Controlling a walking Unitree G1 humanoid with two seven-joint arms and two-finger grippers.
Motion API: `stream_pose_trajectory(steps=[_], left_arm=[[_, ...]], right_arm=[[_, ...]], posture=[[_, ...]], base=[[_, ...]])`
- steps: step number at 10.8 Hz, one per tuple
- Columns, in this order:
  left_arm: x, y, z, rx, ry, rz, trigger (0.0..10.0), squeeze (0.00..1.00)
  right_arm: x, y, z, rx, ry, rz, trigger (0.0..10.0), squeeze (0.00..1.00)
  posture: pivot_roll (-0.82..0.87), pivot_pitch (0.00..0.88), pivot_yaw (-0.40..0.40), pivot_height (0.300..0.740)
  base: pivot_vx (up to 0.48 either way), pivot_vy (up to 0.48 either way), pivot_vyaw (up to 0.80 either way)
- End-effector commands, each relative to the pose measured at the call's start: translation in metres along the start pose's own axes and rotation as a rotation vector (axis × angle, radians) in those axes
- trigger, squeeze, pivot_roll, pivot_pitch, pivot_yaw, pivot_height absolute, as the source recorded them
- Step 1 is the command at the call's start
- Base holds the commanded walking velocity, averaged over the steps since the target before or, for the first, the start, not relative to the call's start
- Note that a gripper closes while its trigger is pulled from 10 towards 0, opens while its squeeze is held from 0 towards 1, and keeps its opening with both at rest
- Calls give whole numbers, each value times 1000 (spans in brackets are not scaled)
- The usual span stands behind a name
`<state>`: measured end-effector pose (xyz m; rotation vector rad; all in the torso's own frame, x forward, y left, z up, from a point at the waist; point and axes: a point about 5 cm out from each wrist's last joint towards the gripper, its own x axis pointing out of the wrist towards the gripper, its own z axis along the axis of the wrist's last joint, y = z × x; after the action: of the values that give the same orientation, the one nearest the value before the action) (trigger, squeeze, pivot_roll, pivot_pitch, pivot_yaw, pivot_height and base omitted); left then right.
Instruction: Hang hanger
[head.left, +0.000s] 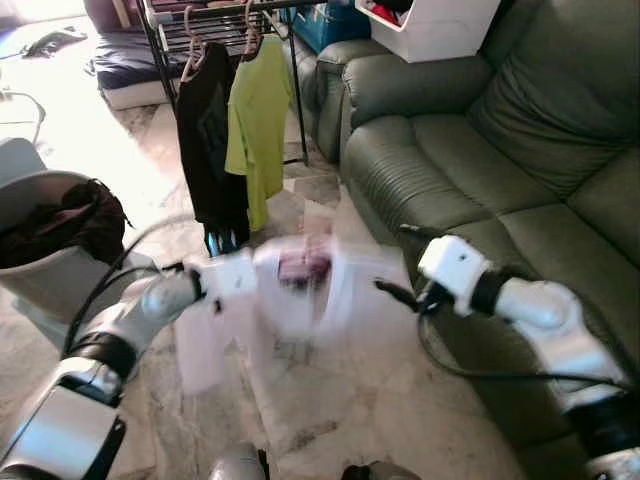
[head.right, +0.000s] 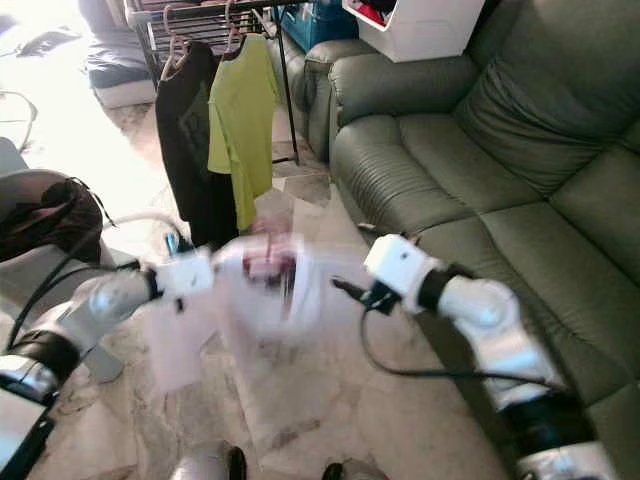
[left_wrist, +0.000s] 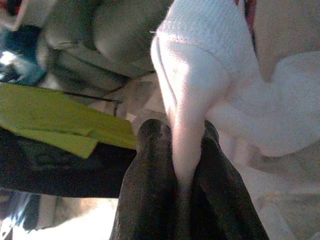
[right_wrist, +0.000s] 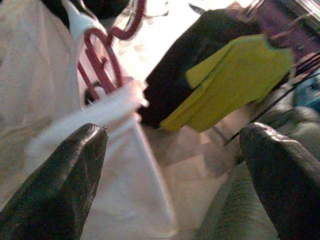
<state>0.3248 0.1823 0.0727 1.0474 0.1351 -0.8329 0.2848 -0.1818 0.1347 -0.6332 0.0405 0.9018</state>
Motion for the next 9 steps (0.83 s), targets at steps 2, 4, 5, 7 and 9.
stream_pose_trajectory(steps=[2,4,5,7,9], left_arm=[[-2,11,10,61,-70,0,0,0],[-2,15,15,101,-107,-13,0,0],[-2,16,18,121,-130,-23,0,0],[-3,14,27,160,-199,-66,0,0],[-5,11,34,173,-265,-74,0,0]], right_arm=[[-5,6,-15,84,51,113,10000,1000],[-9,15,-36,208,130,248,10000,1000],[-6,11,-47,194,171,232,10000,259],[0,2,-52,126,203,216,10000,0],[8,3,-56,127,197,226,8706,0]], posture=[[-42,14,-15,740],[-39,14,-18,740],[-35,14,-17,740],[-29,14,-16,740],[-19,12,-17,740]], base=[[0,0,0],[0,0,0],[0,0,0],[0,0,0],[0,0,0]])
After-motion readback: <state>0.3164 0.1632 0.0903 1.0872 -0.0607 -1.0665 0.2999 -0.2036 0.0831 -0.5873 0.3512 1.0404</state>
